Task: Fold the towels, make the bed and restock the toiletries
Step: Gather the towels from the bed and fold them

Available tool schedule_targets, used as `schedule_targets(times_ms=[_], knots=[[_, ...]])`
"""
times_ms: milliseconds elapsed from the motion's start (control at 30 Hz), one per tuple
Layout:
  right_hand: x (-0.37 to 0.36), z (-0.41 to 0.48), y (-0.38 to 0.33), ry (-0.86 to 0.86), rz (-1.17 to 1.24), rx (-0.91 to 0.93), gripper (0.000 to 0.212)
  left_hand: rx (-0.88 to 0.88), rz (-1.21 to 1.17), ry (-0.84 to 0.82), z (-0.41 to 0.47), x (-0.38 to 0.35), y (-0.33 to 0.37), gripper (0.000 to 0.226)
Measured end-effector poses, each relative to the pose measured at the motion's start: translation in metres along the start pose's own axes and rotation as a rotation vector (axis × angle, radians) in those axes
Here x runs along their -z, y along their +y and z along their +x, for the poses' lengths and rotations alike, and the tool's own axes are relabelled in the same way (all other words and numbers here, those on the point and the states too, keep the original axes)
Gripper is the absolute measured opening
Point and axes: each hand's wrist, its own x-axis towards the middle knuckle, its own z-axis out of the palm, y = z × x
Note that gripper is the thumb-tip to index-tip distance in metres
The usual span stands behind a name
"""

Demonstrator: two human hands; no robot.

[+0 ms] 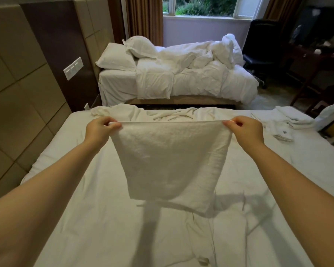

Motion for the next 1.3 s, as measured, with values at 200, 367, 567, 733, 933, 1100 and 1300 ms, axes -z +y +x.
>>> schedule_targets(times_ms=[200,367,567,733,933,1100,1300], knots=[[-0.021,0.043,-0.017,-0.003,-0.07,0.051,0.018,0.016,-0.02,0.062,0.027,-0.007,-0.008,0.006],[-0.023,0.057,-0.034,0.116,-0.043,0.122,0.019,0.007,-0.14,0.111,0.049,0.009,-0.002,0.006],[-0.018,0.009,-0.012,-0.021,0.002,0.131,0.022,0.013,-0.271,-0.029,-0.008,0.031,-0.02,0.024],[-0.004,-0.061,0.03,-0.412,-0.06,0.032,0.003,0.1,-0.211,-0.232,-0.105,0.048,-0.051,0.028],[0.004,-0.181,0.106,-0.941,-0.019,-0.176,0.014,0.357,-0.134,-0.371,-0.265,0.037,-0.108,0.029],[-0.007,-0.263,0.161,-1.101,-0.042,-0.354,0.011,0.563,-0.094,-0.391,-0.356,0.01,-0.151,0.026],[-0.049,-0.26,0.171,-0.941,-0.045,-0.382,0.01,0.623,-0.124,-0.266,-0.342,-0.01,-0.177,0.008]])
